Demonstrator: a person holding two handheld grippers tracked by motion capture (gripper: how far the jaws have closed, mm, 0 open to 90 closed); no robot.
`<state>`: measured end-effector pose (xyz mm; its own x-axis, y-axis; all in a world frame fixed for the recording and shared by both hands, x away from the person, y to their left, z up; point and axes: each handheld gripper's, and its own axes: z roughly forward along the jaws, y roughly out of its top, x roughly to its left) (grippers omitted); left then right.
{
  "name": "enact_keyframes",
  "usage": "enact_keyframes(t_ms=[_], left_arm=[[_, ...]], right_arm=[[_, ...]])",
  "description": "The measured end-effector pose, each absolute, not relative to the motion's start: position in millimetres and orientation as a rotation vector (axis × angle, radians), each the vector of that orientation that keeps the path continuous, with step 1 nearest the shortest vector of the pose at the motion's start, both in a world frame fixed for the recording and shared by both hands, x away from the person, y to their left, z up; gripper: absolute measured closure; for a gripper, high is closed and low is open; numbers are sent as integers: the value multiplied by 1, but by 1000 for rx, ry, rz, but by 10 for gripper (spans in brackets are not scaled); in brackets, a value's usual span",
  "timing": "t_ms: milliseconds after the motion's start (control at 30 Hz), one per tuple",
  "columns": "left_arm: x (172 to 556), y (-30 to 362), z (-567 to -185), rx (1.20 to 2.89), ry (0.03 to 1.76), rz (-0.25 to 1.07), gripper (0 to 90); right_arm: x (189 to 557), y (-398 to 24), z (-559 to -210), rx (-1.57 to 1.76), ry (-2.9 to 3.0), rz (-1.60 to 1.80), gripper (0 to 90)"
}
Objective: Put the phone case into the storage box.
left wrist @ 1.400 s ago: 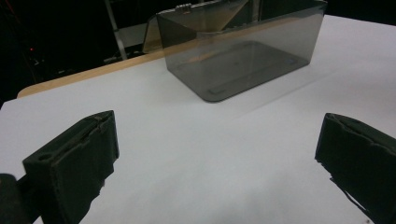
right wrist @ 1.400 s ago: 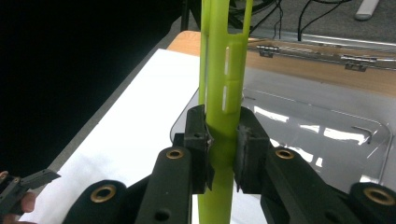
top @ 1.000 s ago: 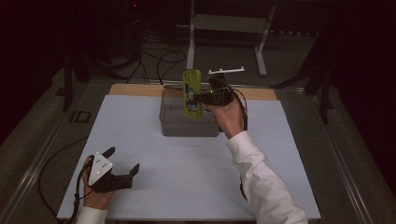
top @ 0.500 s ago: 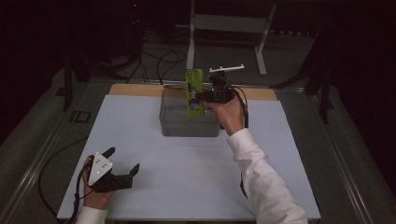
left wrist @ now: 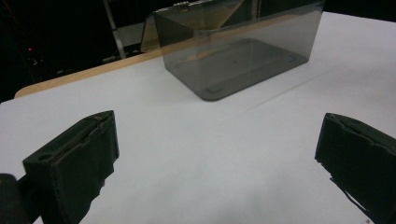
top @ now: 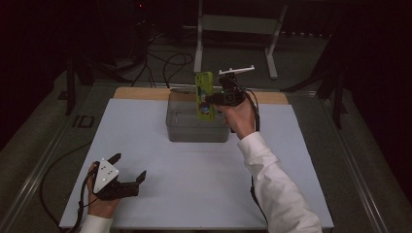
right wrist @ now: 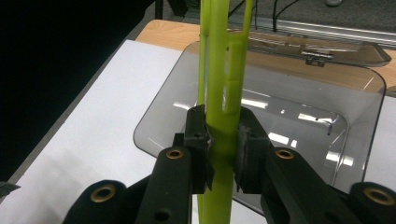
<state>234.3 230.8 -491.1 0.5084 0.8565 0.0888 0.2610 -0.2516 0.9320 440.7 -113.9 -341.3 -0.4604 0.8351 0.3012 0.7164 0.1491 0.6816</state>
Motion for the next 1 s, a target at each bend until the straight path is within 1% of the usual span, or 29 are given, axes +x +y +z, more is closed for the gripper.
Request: enact_keyframes(t_ms=[1000], left_arm=[[234, 231, -491, 1775, 938, 769, 1]], right_arm=[[455, -128, -347, 1628, 2236, 1103, 784]])
